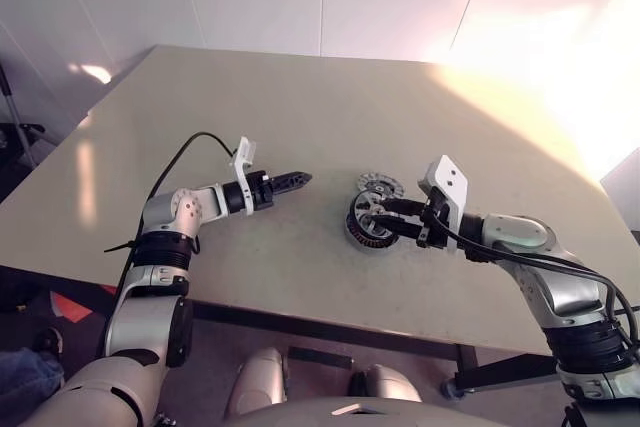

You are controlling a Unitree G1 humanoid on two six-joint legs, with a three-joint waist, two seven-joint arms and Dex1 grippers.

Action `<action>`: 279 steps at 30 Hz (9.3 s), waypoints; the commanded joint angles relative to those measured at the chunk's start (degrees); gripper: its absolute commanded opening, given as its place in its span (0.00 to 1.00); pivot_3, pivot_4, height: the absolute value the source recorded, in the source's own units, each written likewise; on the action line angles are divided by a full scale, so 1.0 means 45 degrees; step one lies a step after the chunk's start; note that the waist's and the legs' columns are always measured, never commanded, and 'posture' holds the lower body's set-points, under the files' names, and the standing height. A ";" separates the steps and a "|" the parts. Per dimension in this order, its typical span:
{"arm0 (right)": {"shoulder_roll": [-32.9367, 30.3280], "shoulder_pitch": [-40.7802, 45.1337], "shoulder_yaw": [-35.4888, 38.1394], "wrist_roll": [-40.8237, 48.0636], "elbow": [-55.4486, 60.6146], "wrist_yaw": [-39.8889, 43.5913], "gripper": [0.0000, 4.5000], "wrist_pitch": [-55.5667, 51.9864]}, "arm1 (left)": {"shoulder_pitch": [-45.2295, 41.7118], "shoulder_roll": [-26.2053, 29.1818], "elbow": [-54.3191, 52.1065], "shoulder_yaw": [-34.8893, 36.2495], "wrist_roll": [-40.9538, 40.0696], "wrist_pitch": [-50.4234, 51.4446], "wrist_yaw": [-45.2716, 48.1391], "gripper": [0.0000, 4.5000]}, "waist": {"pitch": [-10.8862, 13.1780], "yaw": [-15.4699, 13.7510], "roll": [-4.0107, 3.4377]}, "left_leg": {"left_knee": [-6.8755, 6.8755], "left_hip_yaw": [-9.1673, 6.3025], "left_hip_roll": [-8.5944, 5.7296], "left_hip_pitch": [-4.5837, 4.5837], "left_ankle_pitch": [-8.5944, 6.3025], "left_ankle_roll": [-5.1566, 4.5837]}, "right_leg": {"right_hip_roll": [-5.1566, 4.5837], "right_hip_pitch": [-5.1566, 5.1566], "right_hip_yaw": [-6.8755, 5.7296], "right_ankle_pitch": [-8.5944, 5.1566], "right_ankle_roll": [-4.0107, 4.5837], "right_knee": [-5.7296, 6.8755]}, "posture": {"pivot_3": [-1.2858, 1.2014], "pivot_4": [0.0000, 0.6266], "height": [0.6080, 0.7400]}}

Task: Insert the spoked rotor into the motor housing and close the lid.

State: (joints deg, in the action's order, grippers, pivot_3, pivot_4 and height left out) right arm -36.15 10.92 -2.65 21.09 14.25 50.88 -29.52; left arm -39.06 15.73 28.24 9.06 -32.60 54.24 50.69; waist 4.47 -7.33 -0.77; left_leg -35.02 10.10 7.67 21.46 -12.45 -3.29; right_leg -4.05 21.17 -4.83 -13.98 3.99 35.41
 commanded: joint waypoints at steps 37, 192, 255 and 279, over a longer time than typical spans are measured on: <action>0.0189 0.0833 0.0219 -0.0161 -0.0566 -0.0178 0.00 0.0430 | 0.0670 -0.0207 -0.1295 -0.0404 -0.0161 -0.0153 -0.0234 0.79 | 0.0000 0.0016 0.0001 | -0.0001 0.0000 0.0001 -0.0003 0.0003 -0.0002 | 0.0000 -0.0001 0.0000 0.0000 0.0000 0.0002 | 0.52 0.00 1.00; -0.4256 0.5234 -0.4800 -0.7427 -0.3539 0.5430 0.45 1.1486 | 0.1701 0.0464 -0.2786 -0.1537 0.1429 -0.2278 -0.1680 0.79 | -0.0009 0.0061 0.0021 | -0.0072 -0.0004 0.0008 0.0085 0.0010 -0.0063 | 0.0001 0.0088 0.0001 -0.0005 -0.0005 0.0073 | 0.52 0.00 1.00; 0.0643 0.6962 -0.3969 -0.4234 -0.1829 0.5517 0.00 -0.3747 | 0.2937 0.0114 -0.3885 -0.1083 0.1169 -0.2129 -0.2939 0.79 | -0.0032 0.0517 0.0058 | -0.0063 -0.0004 0.0022 0.0061 0.0021 -0.0049 | 0.0009 0.0056 0.0000 0.0000 0.0007 0.0068 | 0.52 0.00 1.00; 0.3541 0.8553 -0.2712 -0.1991 -0.3508 0.0691 0.51 -0.9027 | 0.3437 0.0281 -0.4481 -0.0810 0.0871 -0.1916 -0.3337 0.79 | -0.0023 0.0364 0.0048 | -0.0012 -0.0002 0.0017 -0.0004 0.0053 0.0107 | 0.0007 0.0006 0.0001 0.0000 0.0003 0.0063 | 0.52 0.00 1.00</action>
State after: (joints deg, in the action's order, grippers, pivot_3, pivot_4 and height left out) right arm -19.73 48.14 -18.39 9.18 -6.54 53.90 -68.31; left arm -22.65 17.14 9.32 4.70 -27.85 45.71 35.69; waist 4.37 -5.70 -0.55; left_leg -35.04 10.09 7.75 21.43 -12.19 -2.79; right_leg -4.02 21.20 -4.82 -13.98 4.00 35.70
